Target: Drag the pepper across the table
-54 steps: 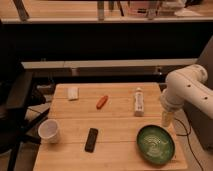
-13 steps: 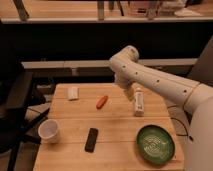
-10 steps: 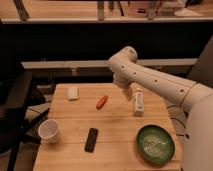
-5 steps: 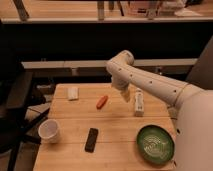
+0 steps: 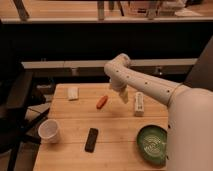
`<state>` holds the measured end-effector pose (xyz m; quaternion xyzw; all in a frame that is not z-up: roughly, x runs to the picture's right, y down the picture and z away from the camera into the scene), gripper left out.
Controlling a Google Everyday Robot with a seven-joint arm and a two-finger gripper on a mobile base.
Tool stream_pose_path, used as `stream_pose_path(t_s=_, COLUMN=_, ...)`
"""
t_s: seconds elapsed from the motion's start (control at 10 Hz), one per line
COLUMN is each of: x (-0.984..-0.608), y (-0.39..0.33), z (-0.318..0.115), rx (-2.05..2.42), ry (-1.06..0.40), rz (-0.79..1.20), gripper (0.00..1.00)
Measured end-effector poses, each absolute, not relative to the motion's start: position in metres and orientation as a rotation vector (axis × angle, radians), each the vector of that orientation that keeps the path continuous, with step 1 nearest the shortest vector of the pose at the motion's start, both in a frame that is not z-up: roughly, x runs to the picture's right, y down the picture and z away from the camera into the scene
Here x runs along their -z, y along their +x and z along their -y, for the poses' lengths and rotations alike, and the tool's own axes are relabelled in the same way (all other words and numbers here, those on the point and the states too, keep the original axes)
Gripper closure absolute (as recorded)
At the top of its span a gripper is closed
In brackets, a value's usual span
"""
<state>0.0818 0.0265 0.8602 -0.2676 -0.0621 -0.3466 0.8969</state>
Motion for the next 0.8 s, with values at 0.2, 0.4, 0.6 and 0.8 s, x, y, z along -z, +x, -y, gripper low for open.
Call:
stream_pose_path(t_s=0.2, x=-0.872, y=0.076, z=-0.031, rx=0.741, ry=-0.564, rz=0.144, gripper=0.2)
stream_pose_path(t_s=0.4, x=-0.879, y=0.071, z=-0.033, rx=0.761, ry=-0.568, rz=0.155, gripper=0.2)
stream_pose_path(t_s=0.6, x=-0.889, y=0.07, z=-0.036, rx=0.78, ry=-0.575, rz=0.165, gripper=0.2)
stream_pose_path(t_s=0.8, x=-0.906, y=0.063, z=-0.044, rx=0.813, ry=-0.59, rz=0.186, gripper=0.2)
